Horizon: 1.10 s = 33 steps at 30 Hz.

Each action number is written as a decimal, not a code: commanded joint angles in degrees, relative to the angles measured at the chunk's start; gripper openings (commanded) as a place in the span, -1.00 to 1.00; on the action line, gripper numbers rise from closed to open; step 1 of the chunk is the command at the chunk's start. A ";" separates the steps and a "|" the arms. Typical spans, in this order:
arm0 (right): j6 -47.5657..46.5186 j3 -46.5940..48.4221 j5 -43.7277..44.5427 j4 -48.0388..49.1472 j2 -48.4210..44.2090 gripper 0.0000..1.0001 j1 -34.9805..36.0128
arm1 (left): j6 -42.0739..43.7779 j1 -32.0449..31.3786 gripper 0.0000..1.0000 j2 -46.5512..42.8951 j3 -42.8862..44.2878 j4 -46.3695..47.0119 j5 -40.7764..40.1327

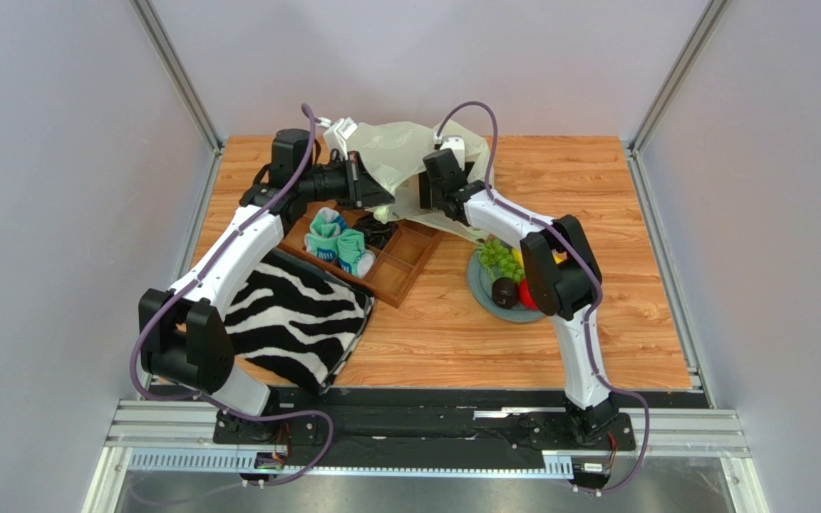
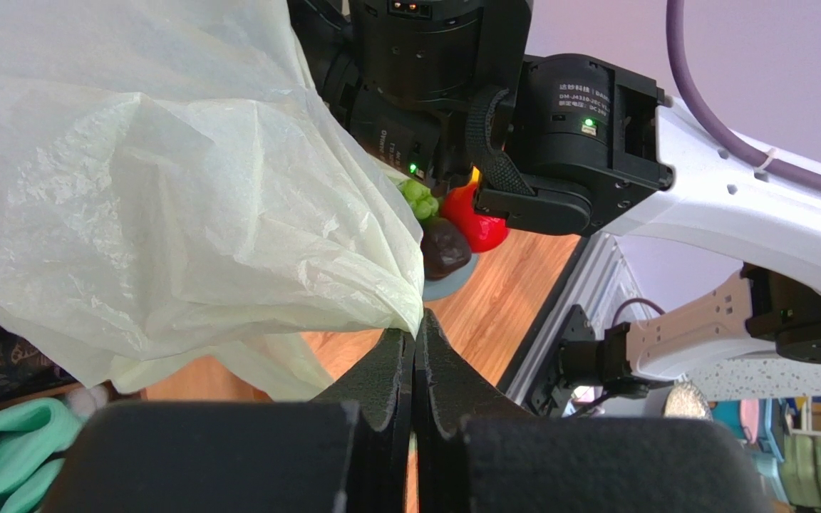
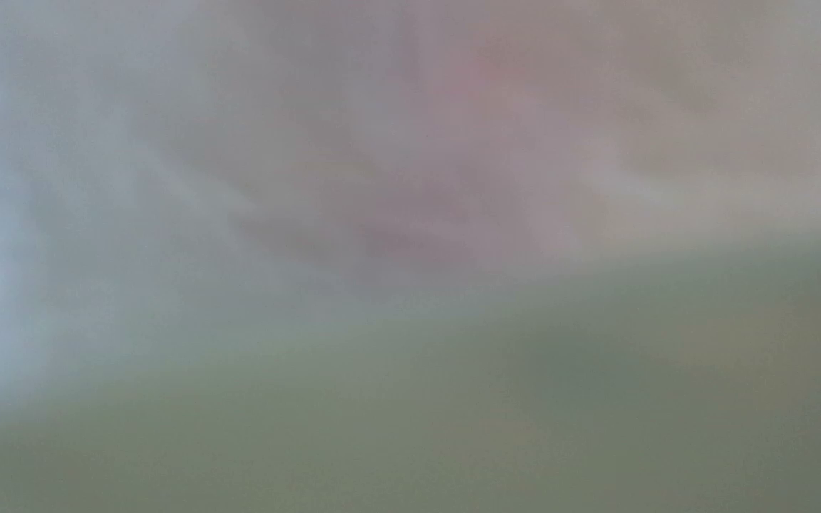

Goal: Place the fruits into the plastic bag

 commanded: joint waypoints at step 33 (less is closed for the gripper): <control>-1.22 -35.60 -9.00 16.72 -43.05 0.55 7.49 | -0.56 0.34 -1.00 -0.91 2.21 1.08 1.35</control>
